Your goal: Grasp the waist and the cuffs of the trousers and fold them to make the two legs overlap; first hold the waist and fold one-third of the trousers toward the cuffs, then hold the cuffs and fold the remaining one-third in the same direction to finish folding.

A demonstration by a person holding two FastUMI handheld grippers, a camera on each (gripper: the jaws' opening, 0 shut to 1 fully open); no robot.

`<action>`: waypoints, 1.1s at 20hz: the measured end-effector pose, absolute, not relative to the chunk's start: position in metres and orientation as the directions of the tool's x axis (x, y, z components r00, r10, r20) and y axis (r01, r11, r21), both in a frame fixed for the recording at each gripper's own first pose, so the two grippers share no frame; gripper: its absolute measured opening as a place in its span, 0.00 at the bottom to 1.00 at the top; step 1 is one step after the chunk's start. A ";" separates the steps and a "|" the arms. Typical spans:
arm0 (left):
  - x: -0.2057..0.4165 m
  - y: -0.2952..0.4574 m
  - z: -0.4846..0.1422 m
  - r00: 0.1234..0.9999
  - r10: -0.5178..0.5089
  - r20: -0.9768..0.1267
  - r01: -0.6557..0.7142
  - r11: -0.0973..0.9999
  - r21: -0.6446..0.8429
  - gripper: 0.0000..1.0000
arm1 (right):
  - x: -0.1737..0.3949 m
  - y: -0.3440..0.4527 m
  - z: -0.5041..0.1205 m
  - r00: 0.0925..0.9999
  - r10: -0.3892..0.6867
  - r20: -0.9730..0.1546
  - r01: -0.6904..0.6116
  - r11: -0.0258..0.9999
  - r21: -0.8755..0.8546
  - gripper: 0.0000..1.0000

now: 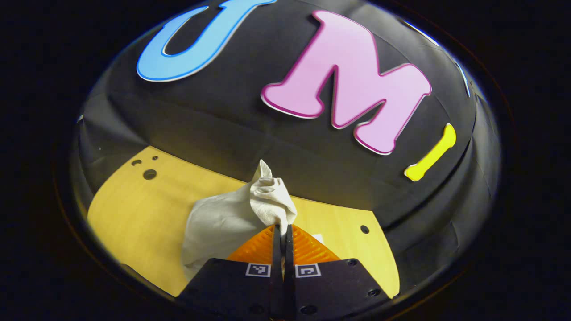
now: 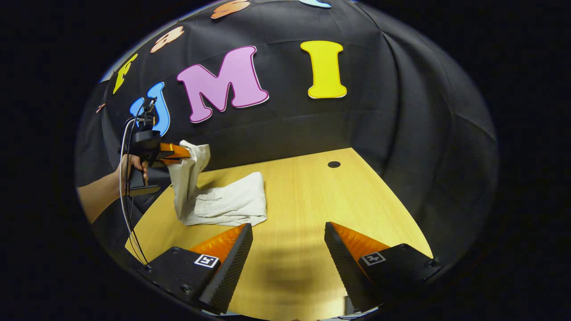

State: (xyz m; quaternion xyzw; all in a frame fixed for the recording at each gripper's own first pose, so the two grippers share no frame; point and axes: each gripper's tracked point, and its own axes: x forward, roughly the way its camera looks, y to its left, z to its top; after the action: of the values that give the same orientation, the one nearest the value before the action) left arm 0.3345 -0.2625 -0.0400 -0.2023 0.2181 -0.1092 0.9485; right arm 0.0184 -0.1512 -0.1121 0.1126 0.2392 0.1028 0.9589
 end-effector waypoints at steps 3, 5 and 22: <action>0.332 -0.332 -0.058 0.831 -0.391 -0.394 0.179 0.861 -0.477 0.06 | 0.027 -0.169 -0.113 0.871 0.244 -0.426 -0.133 0.952 0.274 0.99; 0.329 -0.364 -0.077 0.799 -0.427 -0.422 0.204 0.854 -0.479 0.06 | 0.030 -0.179 -0.114 0.876 0.236 -0.420 -0.122 0.952 0.280 0.99; 0.201 -0.267 -0.058 0.881 -0.298 -0.367 0.242 0.951 -0.191 0.97 | 0.000 -0.147 -0.078 0.928 0.157 -0.339 -0.069 0.964 0.257 0.99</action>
State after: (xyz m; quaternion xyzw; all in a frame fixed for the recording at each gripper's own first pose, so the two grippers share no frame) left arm 0.2012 -0.2668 -0.0581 -0.0697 0.1997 -0.1394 0.9674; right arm 0.0001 -0.1470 -0.0781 0.1212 0.1812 0.0579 0.9742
